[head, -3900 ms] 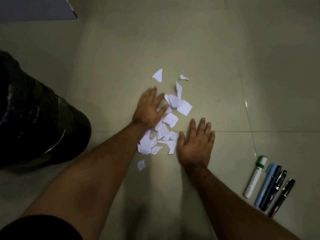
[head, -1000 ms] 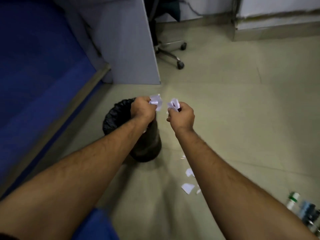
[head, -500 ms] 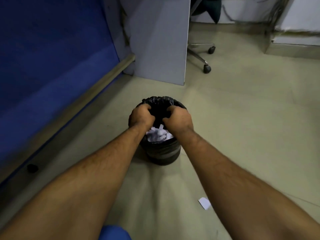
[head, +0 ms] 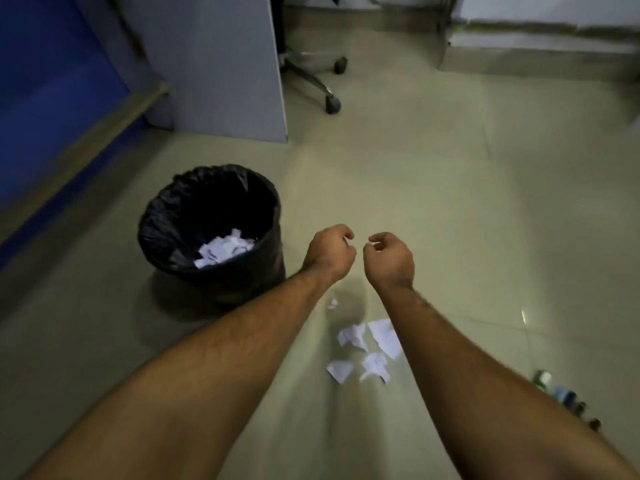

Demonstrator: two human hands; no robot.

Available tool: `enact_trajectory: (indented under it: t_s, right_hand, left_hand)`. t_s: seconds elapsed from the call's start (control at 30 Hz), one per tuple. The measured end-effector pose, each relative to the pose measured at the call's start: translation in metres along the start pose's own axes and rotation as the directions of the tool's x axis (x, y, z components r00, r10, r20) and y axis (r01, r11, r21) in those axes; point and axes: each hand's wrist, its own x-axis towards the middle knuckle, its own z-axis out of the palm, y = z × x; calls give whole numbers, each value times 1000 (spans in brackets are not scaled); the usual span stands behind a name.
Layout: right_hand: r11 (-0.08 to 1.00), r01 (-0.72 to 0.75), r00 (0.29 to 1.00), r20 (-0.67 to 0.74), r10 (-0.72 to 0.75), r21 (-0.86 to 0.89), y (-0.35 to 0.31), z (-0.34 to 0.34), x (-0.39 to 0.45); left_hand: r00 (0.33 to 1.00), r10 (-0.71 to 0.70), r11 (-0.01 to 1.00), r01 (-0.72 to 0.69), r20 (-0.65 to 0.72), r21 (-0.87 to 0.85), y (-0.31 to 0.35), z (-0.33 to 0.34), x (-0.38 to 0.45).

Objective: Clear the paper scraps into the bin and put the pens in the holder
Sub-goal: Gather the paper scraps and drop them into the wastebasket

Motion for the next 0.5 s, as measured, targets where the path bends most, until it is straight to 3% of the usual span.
enact_trajectory:
  t_s: [0.13,0.2,0.37,0.5]
  right_hand:
    - [897,1,970,218,107,-441,112,1,-5]
    - [852,71,962,261,79,-519,143,3,-5]
    - [780,260,922,386,-27,-568,168,17,13]
    - [802,442,834,514,-201,-403,173,22,-15]
  left_hand:
    - [947,-33,946,-73,318,315,-38,78,-20]
    - [925,-82,897,-94,370,432,-54,96,-19]
    - [911,-208,859,-5,357,513,-82,121,-13]
    - [880,31,897,-233,474,375,-91,127,-41]
